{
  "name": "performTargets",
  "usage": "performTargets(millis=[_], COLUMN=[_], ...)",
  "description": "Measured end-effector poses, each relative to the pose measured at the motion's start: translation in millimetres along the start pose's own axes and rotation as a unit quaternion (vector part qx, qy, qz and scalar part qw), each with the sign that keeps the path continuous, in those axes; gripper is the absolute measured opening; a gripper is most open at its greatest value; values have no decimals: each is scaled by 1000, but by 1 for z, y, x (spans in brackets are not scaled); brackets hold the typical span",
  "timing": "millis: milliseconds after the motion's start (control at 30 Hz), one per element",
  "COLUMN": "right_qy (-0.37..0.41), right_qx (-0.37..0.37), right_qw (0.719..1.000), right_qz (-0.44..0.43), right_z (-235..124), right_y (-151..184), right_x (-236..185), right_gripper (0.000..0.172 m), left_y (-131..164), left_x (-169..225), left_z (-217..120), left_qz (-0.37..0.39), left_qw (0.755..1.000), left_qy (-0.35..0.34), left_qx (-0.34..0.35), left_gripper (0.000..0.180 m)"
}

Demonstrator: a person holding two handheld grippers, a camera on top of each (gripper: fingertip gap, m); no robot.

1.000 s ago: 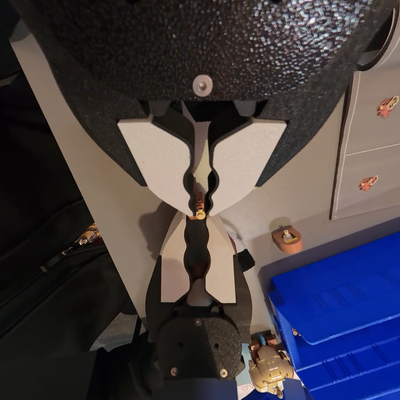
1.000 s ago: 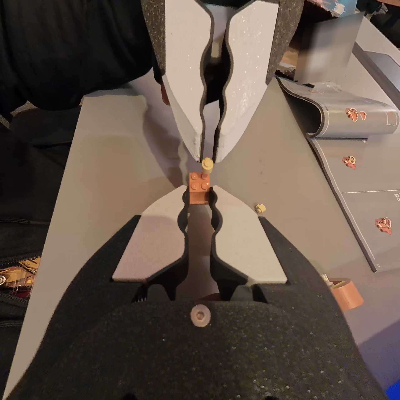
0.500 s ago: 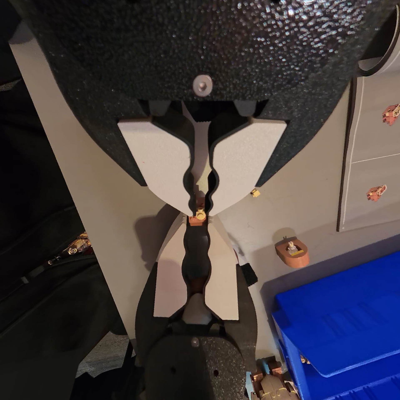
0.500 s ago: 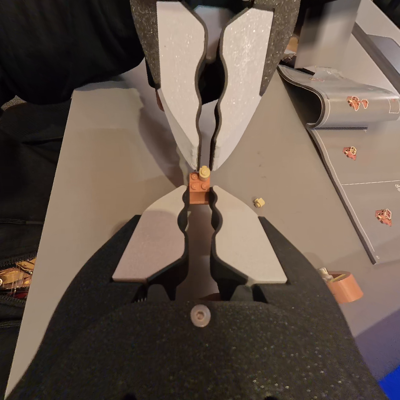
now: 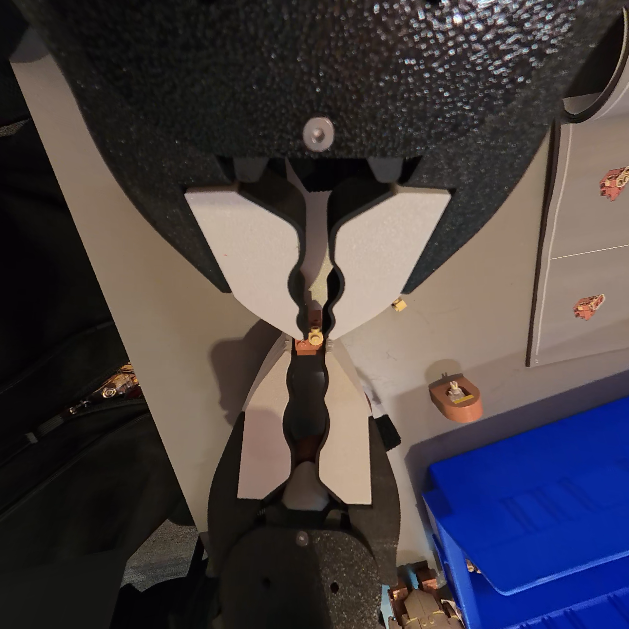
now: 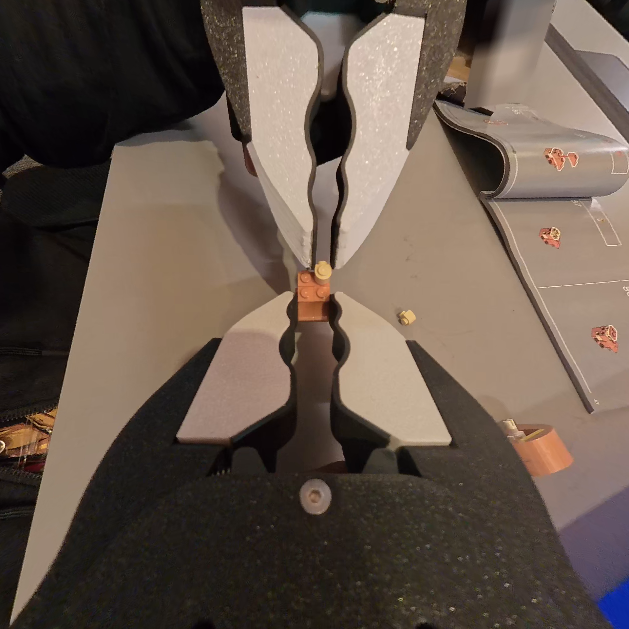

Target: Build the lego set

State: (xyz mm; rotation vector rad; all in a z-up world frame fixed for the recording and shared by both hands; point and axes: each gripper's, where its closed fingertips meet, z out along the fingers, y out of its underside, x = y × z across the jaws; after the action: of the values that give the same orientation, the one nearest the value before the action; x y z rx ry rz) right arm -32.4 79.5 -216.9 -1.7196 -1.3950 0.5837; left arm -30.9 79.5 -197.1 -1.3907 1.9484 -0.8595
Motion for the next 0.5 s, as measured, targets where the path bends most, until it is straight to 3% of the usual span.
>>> performTargets(millis=[500], right_qy=[-3], right_qx=[1], right_qw=[1000], right_qz=[4], right_z=[0], right_y=[0], right_x=[0], right_gripper=[17], left_y=[-1], left_x=[1], left_z=[1], left_qz=[2], left_qw=[1000], left_qy=[0], left_qx=[5], left_gripper=[7])
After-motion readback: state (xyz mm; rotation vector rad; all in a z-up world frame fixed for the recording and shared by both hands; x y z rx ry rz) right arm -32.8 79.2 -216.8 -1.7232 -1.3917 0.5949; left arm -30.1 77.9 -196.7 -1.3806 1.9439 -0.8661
